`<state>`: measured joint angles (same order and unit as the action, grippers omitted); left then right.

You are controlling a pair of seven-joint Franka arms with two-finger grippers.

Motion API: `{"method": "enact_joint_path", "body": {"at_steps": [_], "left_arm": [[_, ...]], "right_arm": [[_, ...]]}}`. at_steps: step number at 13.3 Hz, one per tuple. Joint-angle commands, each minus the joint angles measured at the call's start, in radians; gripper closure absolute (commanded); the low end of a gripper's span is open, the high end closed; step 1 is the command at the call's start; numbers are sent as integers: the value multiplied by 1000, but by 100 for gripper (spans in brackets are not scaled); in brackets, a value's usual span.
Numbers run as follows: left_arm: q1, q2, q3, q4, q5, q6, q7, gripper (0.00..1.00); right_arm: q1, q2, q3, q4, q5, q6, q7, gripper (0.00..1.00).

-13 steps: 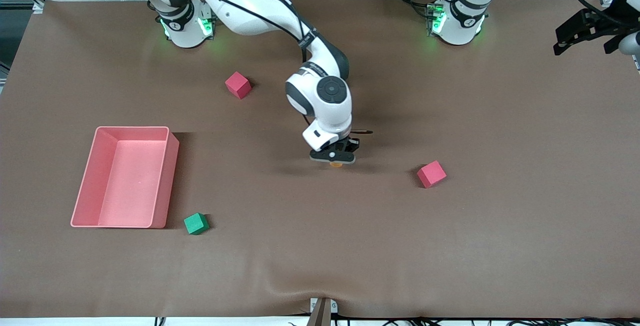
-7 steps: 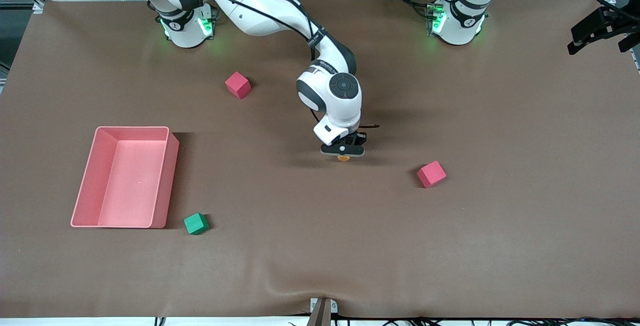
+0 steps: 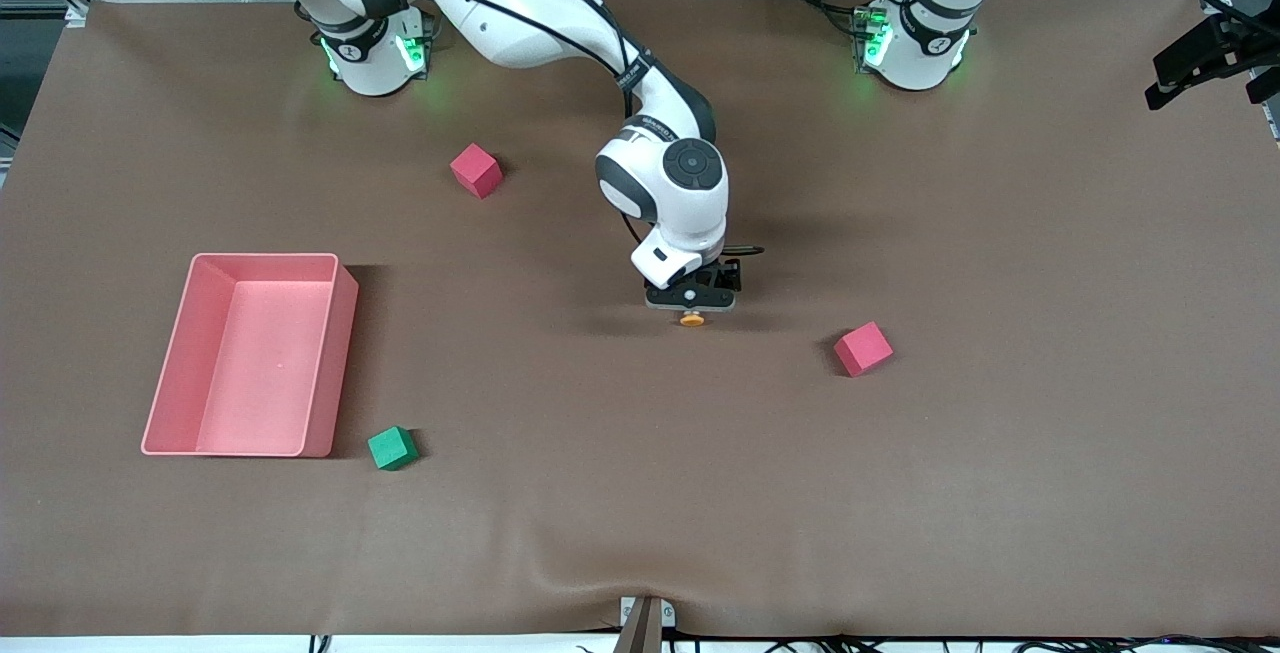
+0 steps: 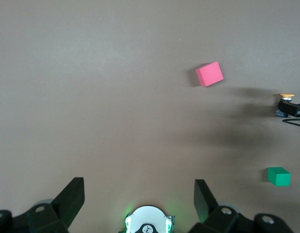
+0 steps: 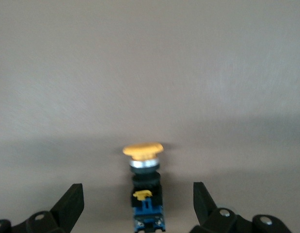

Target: Place and upright button with both arms

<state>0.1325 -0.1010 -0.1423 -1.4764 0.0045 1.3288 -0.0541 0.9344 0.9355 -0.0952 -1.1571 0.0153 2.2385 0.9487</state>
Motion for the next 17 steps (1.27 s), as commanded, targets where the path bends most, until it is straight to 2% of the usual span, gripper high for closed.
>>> {"method": "enact_joint_path", "body": {"at_steps": [1,5,9,12,17], "left_arm": [[18,-8,-3,-2,-18,16,19,0],[28,-8,-3,-4,-18,20,19,0],[30,-8,-5,-4,-21,52,19,0],[32,-3,-5,-7,-21,61,20,0],[32,-6,-5,-51,-21,82,22,0]], "right_arm": [[-41,-93,5,-6,-12,-75,-85,0],[-115,-216,5,-45,-8,-209,-220,0],[-204,-444,5,-283,-6,-214,-437,0],[-271,-590,3,-421,-8,-236,-578,0],[-437,-721,3,-432,-9,-436,-816,0]]}}
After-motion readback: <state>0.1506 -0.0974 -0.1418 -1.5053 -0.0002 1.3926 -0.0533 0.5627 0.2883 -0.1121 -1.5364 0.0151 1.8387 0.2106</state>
